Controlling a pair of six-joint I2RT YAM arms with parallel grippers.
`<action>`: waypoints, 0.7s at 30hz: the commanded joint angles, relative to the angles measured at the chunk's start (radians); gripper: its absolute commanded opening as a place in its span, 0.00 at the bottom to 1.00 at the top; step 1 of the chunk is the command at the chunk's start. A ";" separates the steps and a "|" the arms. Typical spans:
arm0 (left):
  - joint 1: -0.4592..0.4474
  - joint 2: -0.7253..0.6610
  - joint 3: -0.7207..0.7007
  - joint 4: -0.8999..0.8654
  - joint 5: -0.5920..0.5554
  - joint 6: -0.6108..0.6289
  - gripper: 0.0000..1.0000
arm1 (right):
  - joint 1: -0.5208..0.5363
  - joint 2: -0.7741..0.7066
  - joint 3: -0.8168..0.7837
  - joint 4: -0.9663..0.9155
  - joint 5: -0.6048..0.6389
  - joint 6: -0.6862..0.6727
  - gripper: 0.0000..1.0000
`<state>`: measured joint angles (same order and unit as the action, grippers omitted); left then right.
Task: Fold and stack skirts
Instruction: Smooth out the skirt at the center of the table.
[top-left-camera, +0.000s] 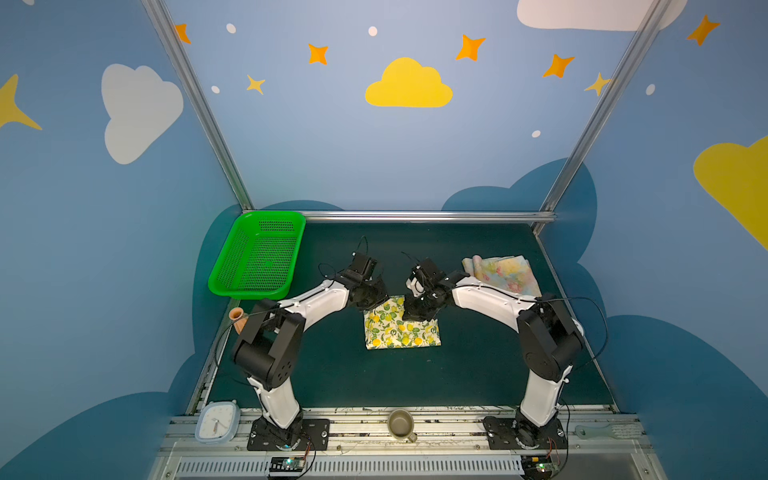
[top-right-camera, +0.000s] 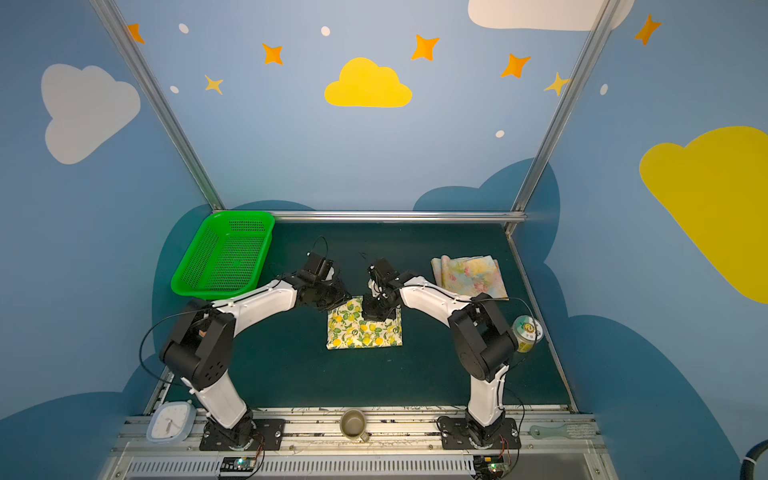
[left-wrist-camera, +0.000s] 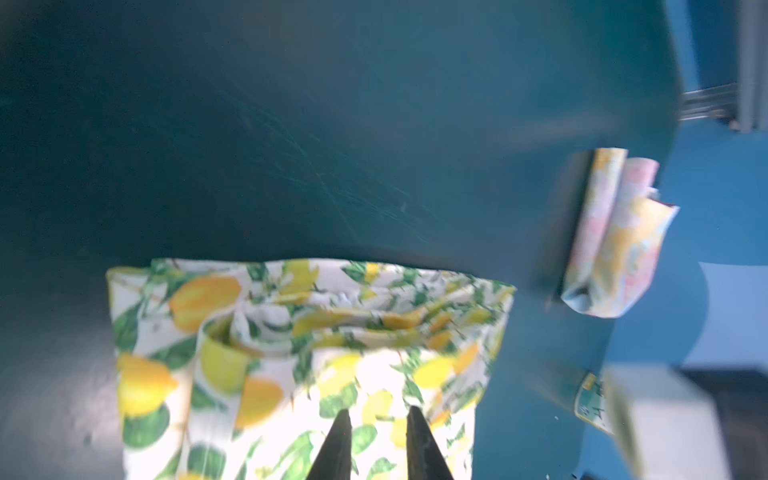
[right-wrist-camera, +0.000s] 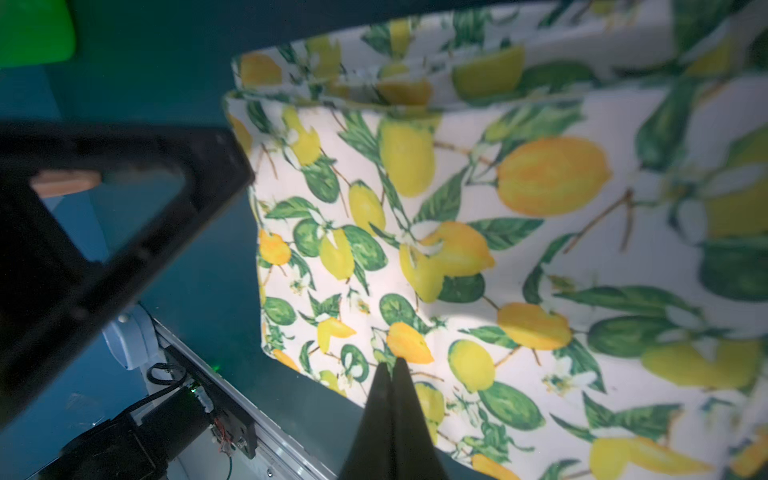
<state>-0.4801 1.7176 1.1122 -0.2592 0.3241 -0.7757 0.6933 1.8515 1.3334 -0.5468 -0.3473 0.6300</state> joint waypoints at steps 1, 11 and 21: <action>-0.023 -0.030 -0.059 -0.035 -0.019 -0.023 0.26 | -0.031 -0.015 0.033 -0.064 -0.028 -0.051 0.00; -0.033 -0.003 -0.147 0.022 -0.052 -0.083 0.25 | -0.131 0.089 0.032 0.009 -0.110 -0.056 0.00; -0.025 0.031 -0.182 0.079 -0.083 -0.065 0.24 | -0.170 0.178 -0.002 0.060 -0.109 -0.041 0.00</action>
<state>-0.5110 1.7340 0.9424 -0.1967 0.2737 -0.8505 0.5247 2.0117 1.3411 -0.4988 -0.4534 0.5903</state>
